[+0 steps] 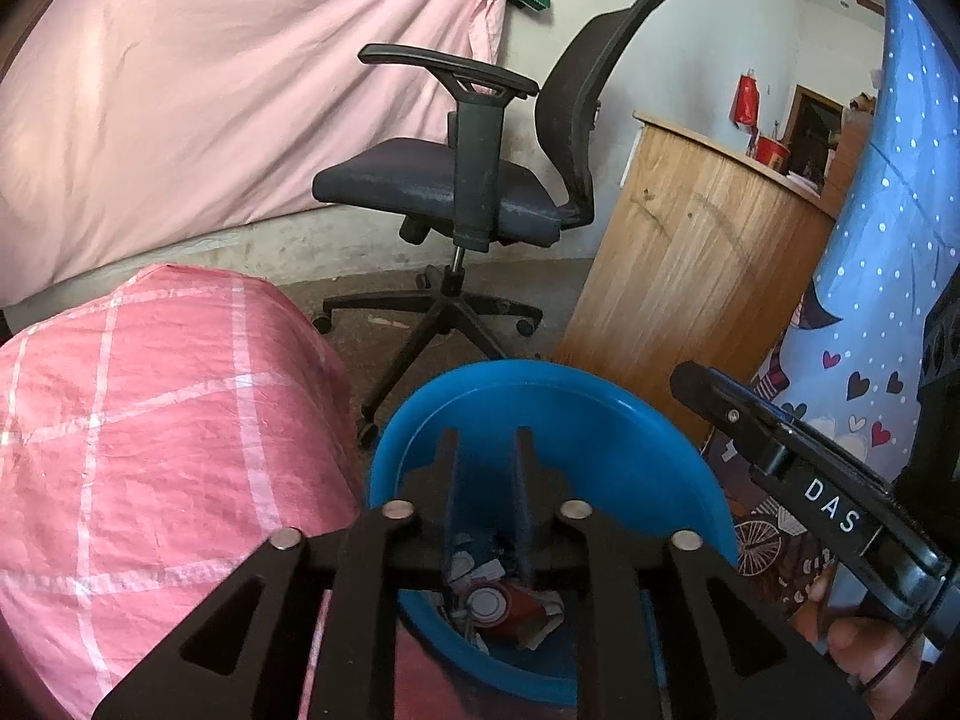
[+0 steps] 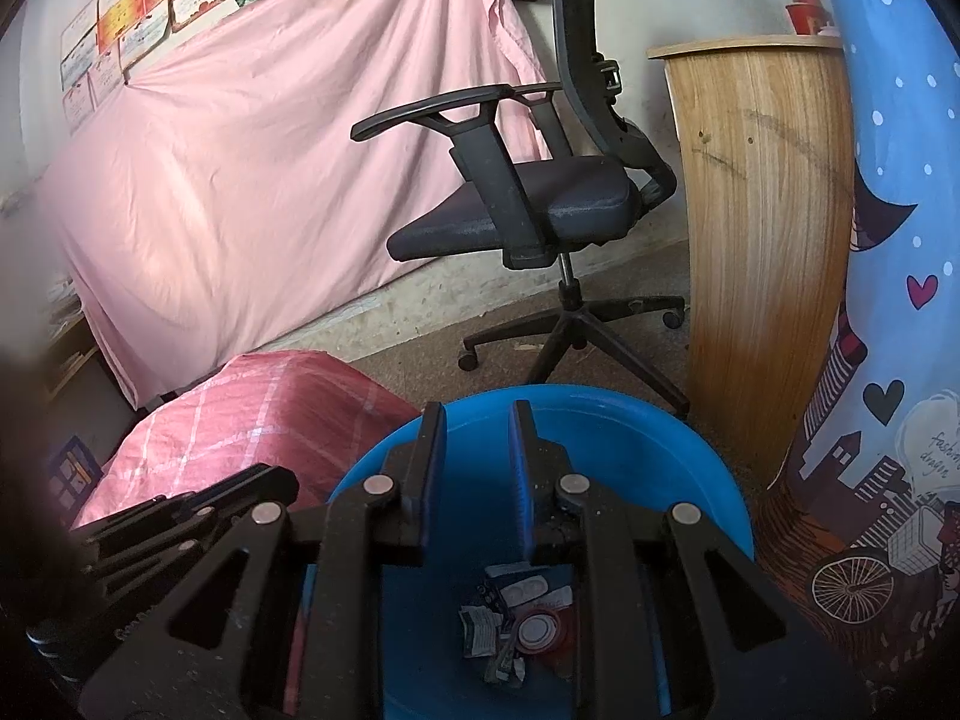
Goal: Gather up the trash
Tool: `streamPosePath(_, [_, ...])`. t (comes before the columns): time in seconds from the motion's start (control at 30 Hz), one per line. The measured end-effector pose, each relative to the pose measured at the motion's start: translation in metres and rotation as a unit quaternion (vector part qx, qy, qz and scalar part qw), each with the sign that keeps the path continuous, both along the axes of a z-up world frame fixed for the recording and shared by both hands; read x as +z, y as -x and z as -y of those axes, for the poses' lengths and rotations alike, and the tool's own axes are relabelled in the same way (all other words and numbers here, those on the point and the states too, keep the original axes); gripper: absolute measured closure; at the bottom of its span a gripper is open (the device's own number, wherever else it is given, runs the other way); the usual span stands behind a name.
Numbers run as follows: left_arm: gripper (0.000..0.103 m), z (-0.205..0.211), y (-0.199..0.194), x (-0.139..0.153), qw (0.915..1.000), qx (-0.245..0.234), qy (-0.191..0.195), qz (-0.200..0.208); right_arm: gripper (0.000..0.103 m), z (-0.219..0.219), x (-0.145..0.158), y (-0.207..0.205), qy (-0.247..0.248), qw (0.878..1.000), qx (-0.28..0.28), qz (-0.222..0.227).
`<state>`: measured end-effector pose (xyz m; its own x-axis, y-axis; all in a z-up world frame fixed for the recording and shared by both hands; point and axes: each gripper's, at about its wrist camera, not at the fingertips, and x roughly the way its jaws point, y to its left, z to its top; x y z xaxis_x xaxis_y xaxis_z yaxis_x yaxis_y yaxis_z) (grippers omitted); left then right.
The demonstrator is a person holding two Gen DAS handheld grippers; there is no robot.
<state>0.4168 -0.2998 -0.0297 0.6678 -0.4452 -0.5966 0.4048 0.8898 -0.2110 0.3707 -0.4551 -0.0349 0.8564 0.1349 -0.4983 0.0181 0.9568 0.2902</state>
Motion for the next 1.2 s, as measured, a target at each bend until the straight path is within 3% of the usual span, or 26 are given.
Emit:
streamPosePath(0.5, [0.082,-0.031,0.008,0.023,0.9983,0.046,0.010,0.033,0.052,-0.003,0.012,0.009,0.008,1.000,-0.007,0.020])
streamPosePath(0.9, [0.052,-0.086,0.033,0.046,0.9928,0.094,0.009,0.073,0.026,-0.036,0.020,0.022,0.028,0.999,0.000,0.046])
streamPosePath(1.0, [0.037,-0.102,0.043,0.048,0.9914,0.103,0.012,0.080,0.015,-0.046,0.021,0.027,0.034,0.998,-0.001,0.052])
streamPosePath(1.07, [0.020,-0.112,0.050,0.048,0.9909,0.107,0.012,0.081,0.004,-0.053,0.022,0.032,0.040,0.997,-0.005,0.061])
streamPosePath(1.2, [0.011,-0.128,0.067,0.047,0.9875,0.121,0.009,0.101,0.000,-0.062,0.020,0.045,0.051,0.996,-0.015,0.067])
